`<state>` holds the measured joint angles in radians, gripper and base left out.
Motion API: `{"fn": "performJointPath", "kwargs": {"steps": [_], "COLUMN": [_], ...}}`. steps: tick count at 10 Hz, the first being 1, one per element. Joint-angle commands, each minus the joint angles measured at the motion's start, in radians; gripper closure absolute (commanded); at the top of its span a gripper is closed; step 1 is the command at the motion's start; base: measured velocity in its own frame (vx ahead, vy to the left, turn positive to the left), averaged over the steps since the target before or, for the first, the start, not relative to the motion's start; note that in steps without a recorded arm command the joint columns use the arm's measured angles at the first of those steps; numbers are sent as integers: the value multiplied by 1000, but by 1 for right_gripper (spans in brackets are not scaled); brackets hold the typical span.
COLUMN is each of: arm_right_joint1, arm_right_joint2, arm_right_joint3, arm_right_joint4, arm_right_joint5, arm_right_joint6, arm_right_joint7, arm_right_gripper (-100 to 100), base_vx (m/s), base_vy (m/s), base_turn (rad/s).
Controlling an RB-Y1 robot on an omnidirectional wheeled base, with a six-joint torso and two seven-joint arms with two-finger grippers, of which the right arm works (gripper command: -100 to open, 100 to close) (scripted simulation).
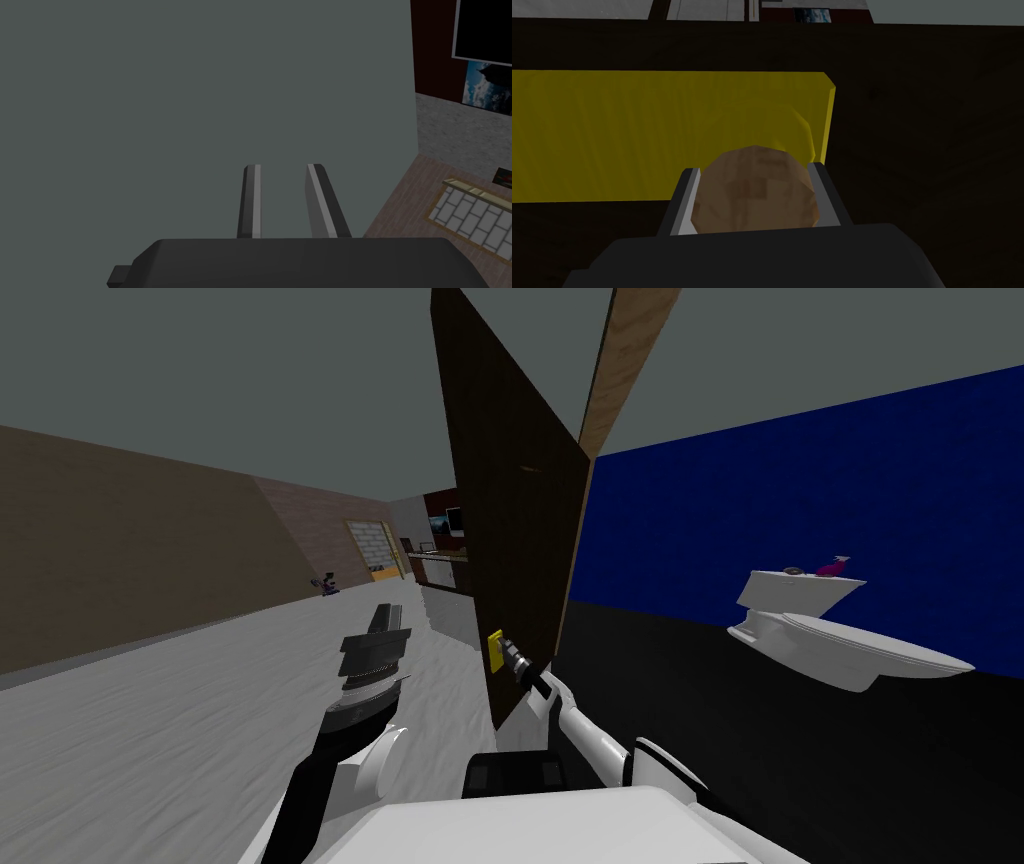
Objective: Push the door open
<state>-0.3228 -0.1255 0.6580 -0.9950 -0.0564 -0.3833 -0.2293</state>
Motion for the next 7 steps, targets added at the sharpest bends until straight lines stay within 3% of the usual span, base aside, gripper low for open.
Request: {"fn": "performJointPath", "kwargs": {"steps": [1, 7], "arm_right_joint1": [-15, -17], "arm_right_joint2": [-7, -23], "arm_right_joint3": [-30, -106], "arm_right_joint4": [21, 37], "arm_right_joint5": [-2, 1], "arm_right_joint6": [-5, -14], "arm_right_joint7": [-3, -13], "arm_right_gripper": [100, 100], "base_vx": [34, 32], "base_vy": [106, 125], "base_turn": [8, -5]}}
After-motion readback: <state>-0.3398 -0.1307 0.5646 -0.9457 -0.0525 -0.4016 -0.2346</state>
